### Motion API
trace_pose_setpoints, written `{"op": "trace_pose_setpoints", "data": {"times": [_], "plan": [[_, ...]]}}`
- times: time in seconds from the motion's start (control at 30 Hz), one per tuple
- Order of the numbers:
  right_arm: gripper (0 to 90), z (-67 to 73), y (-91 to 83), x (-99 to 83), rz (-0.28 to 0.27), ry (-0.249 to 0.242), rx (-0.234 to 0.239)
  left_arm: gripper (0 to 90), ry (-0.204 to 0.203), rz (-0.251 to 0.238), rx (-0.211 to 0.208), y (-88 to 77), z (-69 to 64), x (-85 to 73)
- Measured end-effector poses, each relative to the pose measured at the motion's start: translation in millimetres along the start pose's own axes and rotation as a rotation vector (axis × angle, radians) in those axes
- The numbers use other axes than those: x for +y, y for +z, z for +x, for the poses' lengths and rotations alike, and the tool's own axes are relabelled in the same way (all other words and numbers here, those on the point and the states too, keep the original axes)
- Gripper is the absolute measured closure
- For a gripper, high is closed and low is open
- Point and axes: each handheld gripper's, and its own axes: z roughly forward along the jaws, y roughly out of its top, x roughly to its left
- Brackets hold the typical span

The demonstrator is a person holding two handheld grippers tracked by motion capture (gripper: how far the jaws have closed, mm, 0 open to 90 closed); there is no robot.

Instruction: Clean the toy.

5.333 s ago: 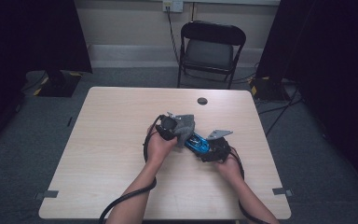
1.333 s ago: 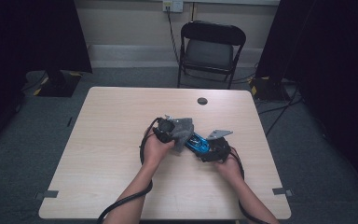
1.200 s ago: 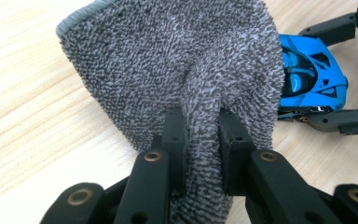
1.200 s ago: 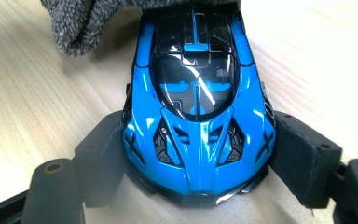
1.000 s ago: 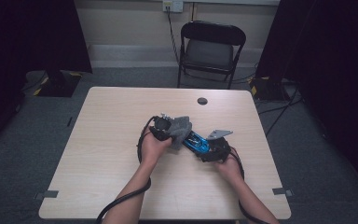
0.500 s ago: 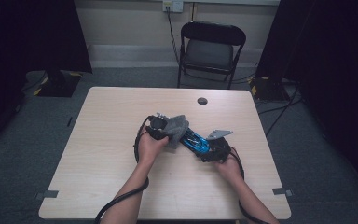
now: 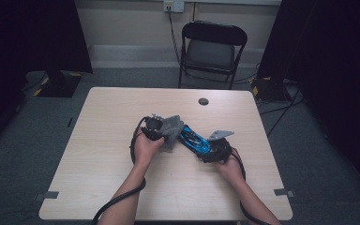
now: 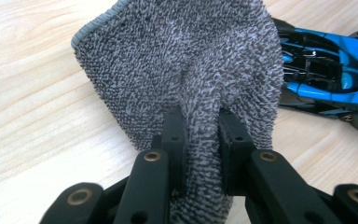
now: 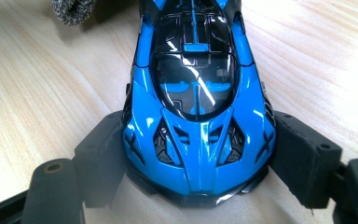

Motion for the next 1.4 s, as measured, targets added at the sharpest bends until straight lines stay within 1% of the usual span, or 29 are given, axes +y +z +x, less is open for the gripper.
{"op": "trace_pose_setpoints", "data": {"times": [0.03,0.23,0.43,0.53,0.57,0.7,0.8,0.93,1.07,1.1,1.23,1.27,1.4], "plan": [[24.6,0.0,0.0,0.0,0.0,0.0,0.0,75.6,0.001,0.006,0.001,-0.5,1.2,-0.5],[24.6,0.0,0.0,0.0,0.0,0.0,0.0,75.6,-0.013,0.006,0.004,-3.0,7.7,-4.3],[24.6,0.0,0.0,0.0,0.0,0.0,0.0,75.6,-0.03,0.007,0.022,-8.9,18.8,-10.5],[24.6,0.0,0.0,0.0,0.0,0.0,0.0,75.6,-0.035,0.003,0.021,-12.8,23.5,-13.0],[24.5,0.0,0.0,0.0,0.0,0.0,0.0,75.6,-0.042,-0.005,0.022,-14.0,24.3,-13.8],[24.6,0.0,0.0,-0.1,0.0,0.0,0.0,75.6,-0.034,-0.018,0.019,-21.0,25.3,-14.7],[24.5,0.0,0.0,-0.1,-0.001,0.0,0.0,75.6,-0.024,-0.036,0.01,-26.9,22.8,-13.6],[24.6,0.0,0.0,-0.1,0.0,0.0,0.0,75.6,-0.011,-0.069,-0.01,-34.6,16.2,-12.2],[24.6,0.0,0.0,-0.1,0.0,0.0,0.0,75.6,0.015,-0.084,-0.034,-41.0,8.7,-8.9],[24.5,0.0,0.0,-0.1,0.0,0.0,0.0,75.6,0.017,-0.088,-0.037,-42.0,6.0,-8.3],[24.5,0.0,0.0,-0.1,0.0,0.0,0.0,75.6,0.05,-0.098,-0.057,-44.0,-5.1,-6.1],[24.5,0.0,0.0,-0.1,0.0,0.0,0.0,75.6,0.051,-0.107,-0.062,-43.8,-8.7,-5.6],[24.6,0.0,0.0,-0.1,0.0,0.0,0.0,75.6,0.083,-0.111,-0.084,-44.2,-21.6,-3.9]]}}
